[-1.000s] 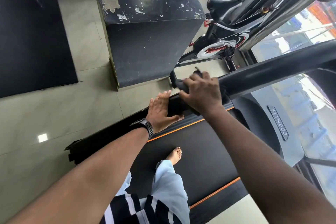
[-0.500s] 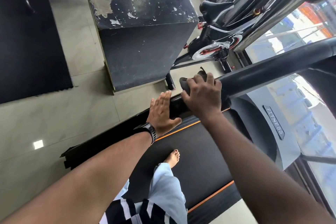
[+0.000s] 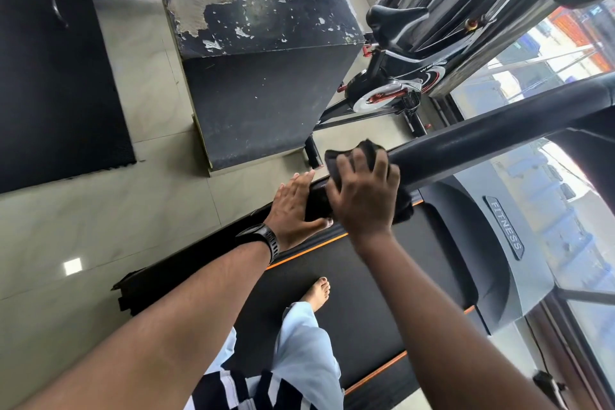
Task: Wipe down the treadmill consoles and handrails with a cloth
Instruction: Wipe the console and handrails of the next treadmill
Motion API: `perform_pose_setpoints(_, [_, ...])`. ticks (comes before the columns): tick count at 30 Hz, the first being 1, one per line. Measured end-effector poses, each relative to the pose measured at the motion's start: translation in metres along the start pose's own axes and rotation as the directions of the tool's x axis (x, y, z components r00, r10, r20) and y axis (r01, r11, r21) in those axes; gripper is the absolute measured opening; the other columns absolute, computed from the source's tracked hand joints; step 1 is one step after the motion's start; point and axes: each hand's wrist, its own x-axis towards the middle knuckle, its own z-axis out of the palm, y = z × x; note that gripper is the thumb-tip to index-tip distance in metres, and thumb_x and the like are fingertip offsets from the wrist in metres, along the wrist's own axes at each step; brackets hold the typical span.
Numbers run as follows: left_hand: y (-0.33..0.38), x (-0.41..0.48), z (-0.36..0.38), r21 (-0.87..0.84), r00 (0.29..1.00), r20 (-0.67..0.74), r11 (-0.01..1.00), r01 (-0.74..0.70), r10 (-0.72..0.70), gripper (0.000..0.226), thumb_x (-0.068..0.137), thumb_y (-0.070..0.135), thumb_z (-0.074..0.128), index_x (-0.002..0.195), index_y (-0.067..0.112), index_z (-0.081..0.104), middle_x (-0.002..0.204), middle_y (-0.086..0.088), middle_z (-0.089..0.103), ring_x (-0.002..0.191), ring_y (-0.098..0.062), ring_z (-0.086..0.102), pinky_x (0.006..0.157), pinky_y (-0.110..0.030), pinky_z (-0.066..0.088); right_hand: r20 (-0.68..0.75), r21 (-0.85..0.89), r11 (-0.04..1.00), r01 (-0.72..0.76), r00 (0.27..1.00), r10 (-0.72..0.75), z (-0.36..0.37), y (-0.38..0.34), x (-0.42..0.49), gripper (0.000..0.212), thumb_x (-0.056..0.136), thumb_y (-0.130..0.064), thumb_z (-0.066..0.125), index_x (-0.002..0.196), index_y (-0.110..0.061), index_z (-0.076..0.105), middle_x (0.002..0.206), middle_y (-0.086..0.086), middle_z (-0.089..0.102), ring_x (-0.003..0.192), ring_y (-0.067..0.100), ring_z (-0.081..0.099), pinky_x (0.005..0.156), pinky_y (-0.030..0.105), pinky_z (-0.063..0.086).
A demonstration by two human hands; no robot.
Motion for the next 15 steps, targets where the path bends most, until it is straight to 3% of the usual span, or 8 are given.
perform_pose_setpoints(3, [0.002, 0.000, 0.000, -0.010, 1.000, -0.009, 1.000, 0.020, -0.020, 0.108, 0.072, 0.073, 0.046, 0.158, 0.015, 0.017, 0.163, -0.005, 0.024, 0.154, -0.022, 0.009, 0.125, -0.043, 0.005, -0.038, 0.032, 0.988, 0.149, 0.988, -0.148, 0.009, -0.006, -0.019, 0.045, 0.089, -0.048, 0.053, 0.125, -0.021, 0.062, 0.131, 0.007, 0.060, 0.125, 0.041, 0.047, 0.099, 0.055, 0.037])
perform_pose_setpoints(6, [0.000, 0.001, 0.001, -0.004, 1.000, -0.008, 1.000, 0.027, -0.027, 0.109, 0.071, 0.069, 0.050, 0.159, 0.016, 0.014, 0.163, -0.004, 0.022, 0.154, -0.021, 0.008, 0.125, -0.040, 0.003, 0.028, -0.011, 0.942, 0.334, 0.942, -0.334, 0.003, 0.013, 0.018, 0.045, 0.088, -0.055, 0.046, 0.112, -0.025, 0.069, 0.115, 0.001, 0.067, 0.114, 0.036, 0.054, 0.087, 0.048, 0.040])
perform_pose_setpoints(8, [-0.002, 0.001, 0.001, -0.001, 1.000, 0.002, 1.000, 0.010, -0.010, 0.105, 0.075, 0.063, 0.057, 0.159, 0.018, 0.012, 0.164, -0.002, 0.020, 0.154, -0.021, 0.008, 0.125, -0.043, 0.004, 0.103, -0.037, 0.971, 0.236, 0.967, -0.232, -0.006, 0.029, 0.041, 0.047, 0.088, -0.057, 0.044, 0.111, -0.025, 0.071, 0.113, 0.001, 0.068, 0.111, 0.034, 0.055, 0.083, 0.045, 0.041])
perform_pose_setpoints(12, [0.000, 0.001, -0.001, 0.009, 1.000, 0.022, 1.000, 0.002, -0.002, 0.104, 0.076, 0.062, 0.057, 0.159, 0.019, 0.012, 0.165, -0.001, 0.019, 0.154, -0.020, 0.006, 0.125, -0.042, 0.002, 0.041, -0.045, 0.998, -0.054, 0.998, 0.055, -0.006, 0.018, 0.016, 0.046, 0.089, -0.050, 0.053, 0.122, -0.021, 0.064, 0.130, 0.007, 0.061, 0.126, 0.040, 0.048, 0.094, 0.053, 0.042])
perform_pose_setpoints(15, [-0.001, 0.002, 0.000, 0.000, 1.000, 0.005, 1.000, 0.028, -0.028, 0.110, 0.070, 0.073, 0.048, 0.159, 0.018, 0.016, 0.164, -0.002, 0.021, 0.154, -0.018, 0.006, 0.125, -0.038, 0.001, 0.002, 0.004, 0.997, 0.074, 0.997, -0.074, 0.005, -0.004, -0.014, 0.044, 0.089, -0.047, 0.052, 0.125, -0.022, 0.060, 0.133, 0.007, 0.058, 0.126, 0.042, 0.047, 0.097, 0.055, 0.039])
